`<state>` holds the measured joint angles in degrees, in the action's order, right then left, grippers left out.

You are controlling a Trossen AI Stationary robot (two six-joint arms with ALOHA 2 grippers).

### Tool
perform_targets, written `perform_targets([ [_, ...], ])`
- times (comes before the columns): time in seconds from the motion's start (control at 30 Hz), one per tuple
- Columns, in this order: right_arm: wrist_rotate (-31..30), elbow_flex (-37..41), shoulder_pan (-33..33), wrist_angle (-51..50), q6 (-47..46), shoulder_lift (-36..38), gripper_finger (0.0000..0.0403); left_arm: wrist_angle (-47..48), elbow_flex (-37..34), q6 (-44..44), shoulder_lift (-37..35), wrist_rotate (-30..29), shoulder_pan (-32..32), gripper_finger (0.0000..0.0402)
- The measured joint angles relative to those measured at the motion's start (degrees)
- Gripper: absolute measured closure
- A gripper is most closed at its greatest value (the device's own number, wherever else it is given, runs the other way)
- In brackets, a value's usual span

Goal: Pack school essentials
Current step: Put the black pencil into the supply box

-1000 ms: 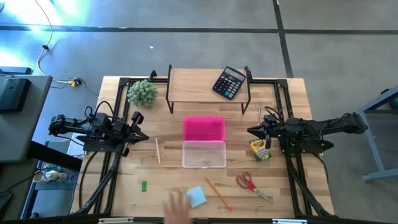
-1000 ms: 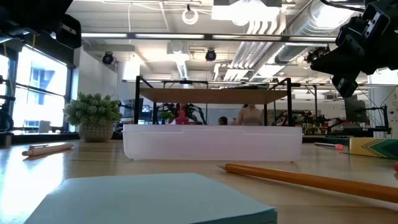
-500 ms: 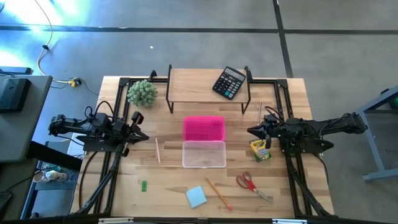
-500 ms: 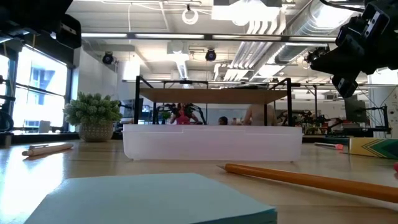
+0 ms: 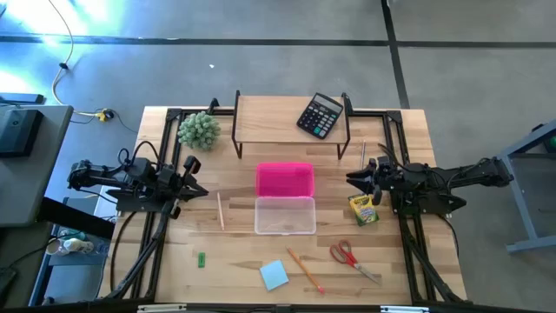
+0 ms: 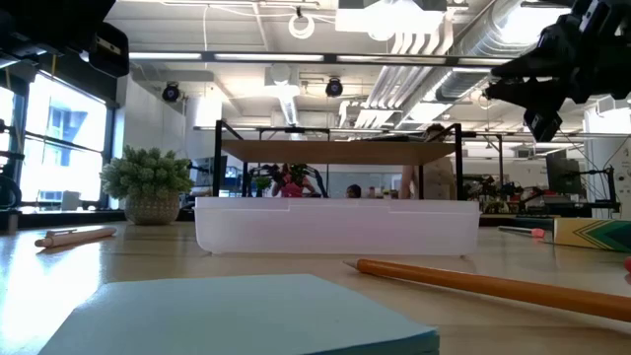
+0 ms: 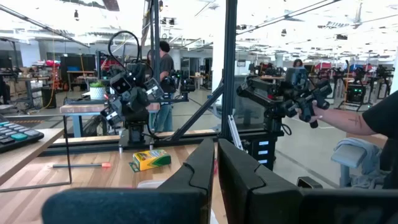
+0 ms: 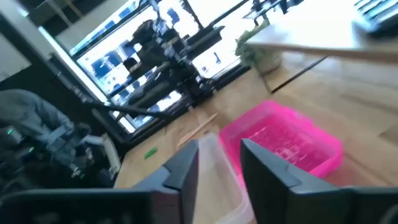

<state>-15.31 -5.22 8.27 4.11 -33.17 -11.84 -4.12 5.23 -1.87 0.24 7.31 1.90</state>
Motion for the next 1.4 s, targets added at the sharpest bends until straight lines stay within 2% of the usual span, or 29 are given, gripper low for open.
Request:
perform_targets([
  [0.13,-1.21,-3.80,0.00,-2.58,0.56,-0.07,0.0250,0.00,0.00,0.00,-0.01,0.00,0.02,0.0390],
  [0.27,-1.85,-9.72,0.00,-9.35,2.36,-0.09,0.0243,0.01,-0.01,-0.02,-0.01,0.01,0.01,0.0390],
  [0.43,-8.75,-17.61,-0.02,-21.77,1.86,-0.20,0.0242,0.02,0.01,-0.02,0.01,0.00,0.02,0.0390],
  [0.63,-20.01,-25.32,-0.02,-40.39,-8.49,-2.06,0.0242,0.02,0.01,-0.02,-0.01,0.00,0.02,0.0390],
  [0.77,-23.38,-26.92,-0.02,-48.94,-17.95,-4.62,0.0242,0.00,0.00,0.00,0.00,0.02,0.01,0.0390],
  [0.93,-23.16,-26.92,-0.02,-54.80,-28.41,-9.41,0.0242,0.00,-0.01,-0.02,-0.01,0.01,-0.01,0.0390],
  [1.03,-21.07,-26.92,-0.02,-56.67,-32.87,-12.78,0.0242,0.00,0.01,-0.02,-0.01,0.02,0.01,0.0390],
  [1.4,-16.06,-26.92,-0.02,-58.89,-41.77,-25.36,0.0242,0.00,0.01,-0.02,0.01,0.02,0.02,0.0390],
])
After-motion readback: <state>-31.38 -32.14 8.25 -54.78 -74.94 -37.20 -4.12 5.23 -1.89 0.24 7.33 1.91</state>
